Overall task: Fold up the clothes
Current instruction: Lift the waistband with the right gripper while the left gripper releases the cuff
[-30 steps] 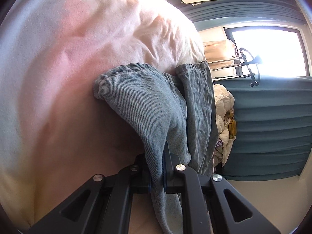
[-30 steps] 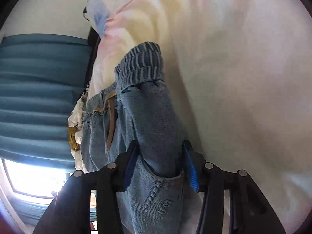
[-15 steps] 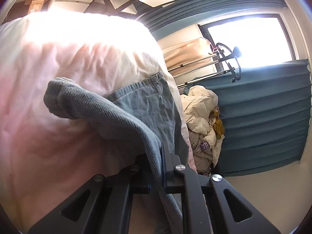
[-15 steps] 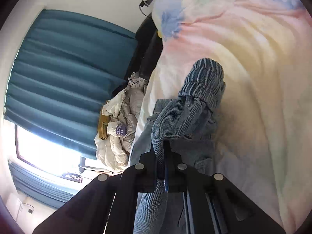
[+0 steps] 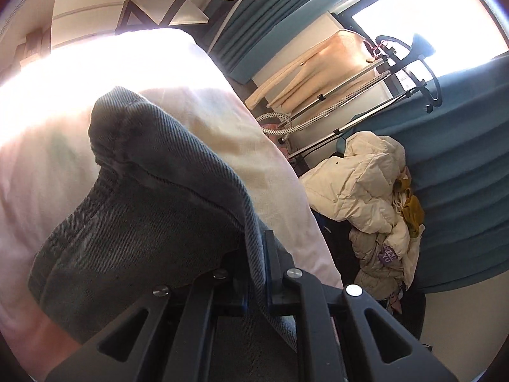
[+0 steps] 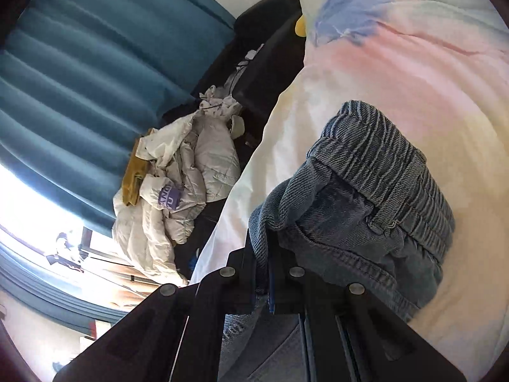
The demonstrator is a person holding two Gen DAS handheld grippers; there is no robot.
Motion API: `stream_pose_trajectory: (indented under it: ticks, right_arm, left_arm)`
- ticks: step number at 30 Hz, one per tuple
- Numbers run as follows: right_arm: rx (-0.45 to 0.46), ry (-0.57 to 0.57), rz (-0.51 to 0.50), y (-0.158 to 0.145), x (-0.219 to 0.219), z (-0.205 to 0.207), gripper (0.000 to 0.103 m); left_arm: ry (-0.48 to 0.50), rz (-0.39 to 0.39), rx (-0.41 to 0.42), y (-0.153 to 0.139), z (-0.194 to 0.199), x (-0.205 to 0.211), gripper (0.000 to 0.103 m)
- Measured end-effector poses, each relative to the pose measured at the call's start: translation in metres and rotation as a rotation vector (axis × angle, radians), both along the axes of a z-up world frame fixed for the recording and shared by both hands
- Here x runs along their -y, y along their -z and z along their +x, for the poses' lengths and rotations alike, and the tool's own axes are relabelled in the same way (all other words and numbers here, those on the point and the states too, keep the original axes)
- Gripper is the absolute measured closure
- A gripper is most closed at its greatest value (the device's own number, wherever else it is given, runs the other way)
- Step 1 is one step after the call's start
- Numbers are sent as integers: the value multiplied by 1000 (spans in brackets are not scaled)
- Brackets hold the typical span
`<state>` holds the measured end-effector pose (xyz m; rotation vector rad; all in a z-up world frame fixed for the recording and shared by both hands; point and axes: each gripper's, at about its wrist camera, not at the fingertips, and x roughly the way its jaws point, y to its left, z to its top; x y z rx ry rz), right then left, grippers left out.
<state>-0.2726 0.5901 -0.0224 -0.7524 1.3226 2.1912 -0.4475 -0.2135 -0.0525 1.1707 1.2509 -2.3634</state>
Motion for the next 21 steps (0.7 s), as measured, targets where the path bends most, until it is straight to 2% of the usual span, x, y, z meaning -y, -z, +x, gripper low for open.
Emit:
stream_pose_trajectory:
  ticks: [4, 7, 10, 13, 16, 19, 20, 21]
  right_arm:
    - [55, -13, 22, 34, -7, -44, 99]
    - [85, -24, 20, 63, -10, -63, 99]
    - [73, -42, 20, 81, -12, -71, 99]
    - [46, -61, 15, 83, -15, -66, 99]
    - [33, -80, -4, 72, -16, -53, 86]
    - [53, -79, -8, 57, -13, -30, 65]
    - [59, -82, -10, 53, -11, -20, 55]
    - [64, -85, -12, 49, -8, -10, 51]
  left_arm:
    - [19, -83, 35, 19, -42, -16, 97]
    - [34, -120, 60, 35, -54, -22, 97]
    - [42, -90, 42, 42, -50, -18, 96]
    - [78, -15, 39, 39, -40, -10, 89]
    - [141, 62, 28, 28, -17, -3, 83]
    - [192, 112, -41, 13, 22, 7, 64]
    - [185, 112, -66, 9, 38, 11, 55]
    - [176, 115, -88, 6, 54, 15, 53]
